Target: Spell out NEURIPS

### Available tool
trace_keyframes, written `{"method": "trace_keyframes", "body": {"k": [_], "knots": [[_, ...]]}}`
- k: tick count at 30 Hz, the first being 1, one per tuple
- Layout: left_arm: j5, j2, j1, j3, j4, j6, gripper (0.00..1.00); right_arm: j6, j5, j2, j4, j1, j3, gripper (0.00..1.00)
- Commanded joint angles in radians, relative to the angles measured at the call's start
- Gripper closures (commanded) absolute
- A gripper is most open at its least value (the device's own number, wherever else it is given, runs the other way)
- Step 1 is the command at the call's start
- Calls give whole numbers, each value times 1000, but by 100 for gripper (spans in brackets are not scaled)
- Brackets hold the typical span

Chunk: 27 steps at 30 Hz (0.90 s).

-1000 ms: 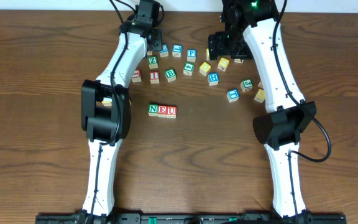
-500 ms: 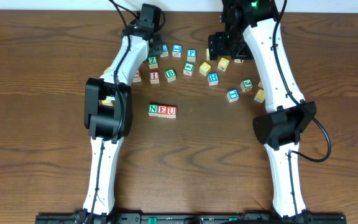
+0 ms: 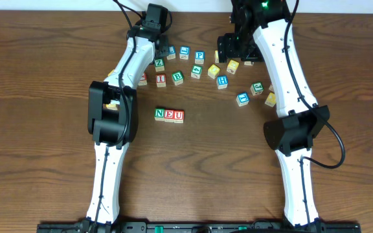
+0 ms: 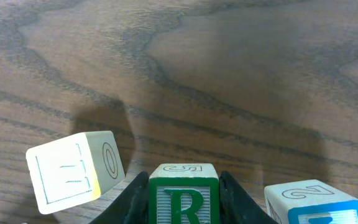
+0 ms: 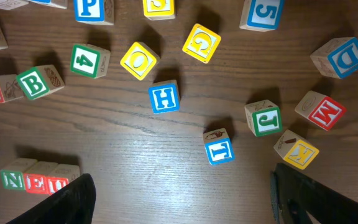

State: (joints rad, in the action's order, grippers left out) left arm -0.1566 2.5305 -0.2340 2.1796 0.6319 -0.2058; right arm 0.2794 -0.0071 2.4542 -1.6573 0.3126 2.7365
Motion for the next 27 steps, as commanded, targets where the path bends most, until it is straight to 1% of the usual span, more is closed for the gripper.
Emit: {"method": "trace_keyframes", "body": {"k": [1, 4, 9, 10, 14, 19, 27], "knots": [[-9, 13, 1, 30, 18, 6, 73, -8, 10, -8, 0, 8, -4, 14], [-10, 8, 1, 30, 25, 6, 75, -8, 9, -8, 2, 8, -4, 14], [-10, -40, 2, 31, 24, 7, 75, -8, 9, -8, 13, 8, -4, 13], [-10, -74, 2, 31, 25, 8, 75, -8, 9, -8, 21, 8, -4, 12], [-10, -172, 2, 31, 42, 14, 75, -8, 9, -8, 60, 8, -4, 11], [-9, -326, 0, 31, 152, 13, 76, -9, 9, -8, 114, -10, -4, 11], [-8, -520, -46, 31, 418, 10, 76, -8, -11, -8, 150, -100, -4, 11]]}}
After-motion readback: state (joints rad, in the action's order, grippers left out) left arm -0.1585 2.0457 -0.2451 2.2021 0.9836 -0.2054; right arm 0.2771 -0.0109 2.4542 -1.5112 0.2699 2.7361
